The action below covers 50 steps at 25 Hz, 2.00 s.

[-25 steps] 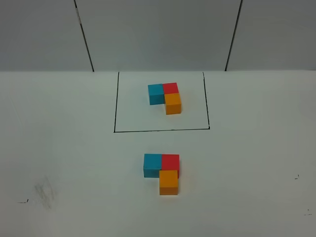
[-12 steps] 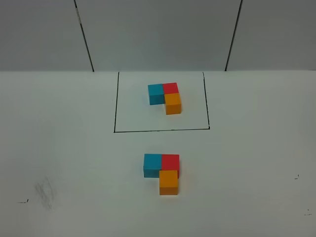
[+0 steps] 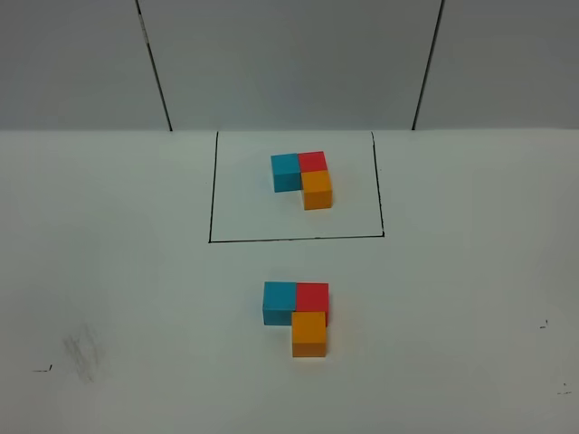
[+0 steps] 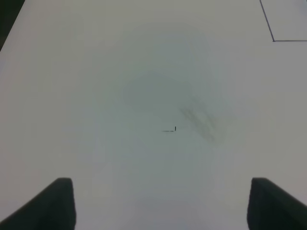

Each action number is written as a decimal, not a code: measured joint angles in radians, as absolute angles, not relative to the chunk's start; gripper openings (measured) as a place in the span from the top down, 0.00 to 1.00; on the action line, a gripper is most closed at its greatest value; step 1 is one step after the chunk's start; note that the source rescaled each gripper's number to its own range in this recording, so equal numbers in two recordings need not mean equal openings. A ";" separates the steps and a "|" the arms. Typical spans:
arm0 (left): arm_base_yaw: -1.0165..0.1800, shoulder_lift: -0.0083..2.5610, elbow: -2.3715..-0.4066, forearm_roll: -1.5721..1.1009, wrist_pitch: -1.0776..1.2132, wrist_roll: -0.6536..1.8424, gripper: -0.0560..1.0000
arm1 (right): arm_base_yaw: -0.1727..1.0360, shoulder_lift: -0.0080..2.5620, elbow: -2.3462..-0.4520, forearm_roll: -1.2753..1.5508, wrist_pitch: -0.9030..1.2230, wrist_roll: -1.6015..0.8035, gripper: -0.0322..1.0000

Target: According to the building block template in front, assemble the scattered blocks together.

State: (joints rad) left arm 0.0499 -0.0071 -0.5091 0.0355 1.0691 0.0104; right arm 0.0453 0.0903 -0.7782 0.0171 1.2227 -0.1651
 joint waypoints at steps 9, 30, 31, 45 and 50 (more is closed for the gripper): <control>0.050 -0.007 -0.509 0.036 1.069 0.011 0.15 | -0.119 0.054 -0.671 0.032 1.206 -0.136 0.10; 0.050 -0.007 -0.509 0.036 1.069 0.011 0.15 | -0.135 0.053 -0.523 0.070 1.115 -0.083 0.10; 0.050 -0.007 -0.509 0.036 1.069 0.011 0.15 | -0.135 0.053 -0.513 0.068 1.096 -0.079 0.10; 0.050 -0.007 -0.509 0.036 1.069 0.011 0.15 | -0.135 0.053 -0.501 0.062 1.078 -0.063 0.10; 0.050 -0.007 -0.509 0.036 1.069 0.011 0.15 | -0.135 0.053 -0.501 0.062 1.078 -0.061 0.10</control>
State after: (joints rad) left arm 0.0499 -0.0071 -0.5091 0.0355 1.0691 0.0112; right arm -0.1354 0.0528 -0.5005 0.0625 1.0782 -0.0607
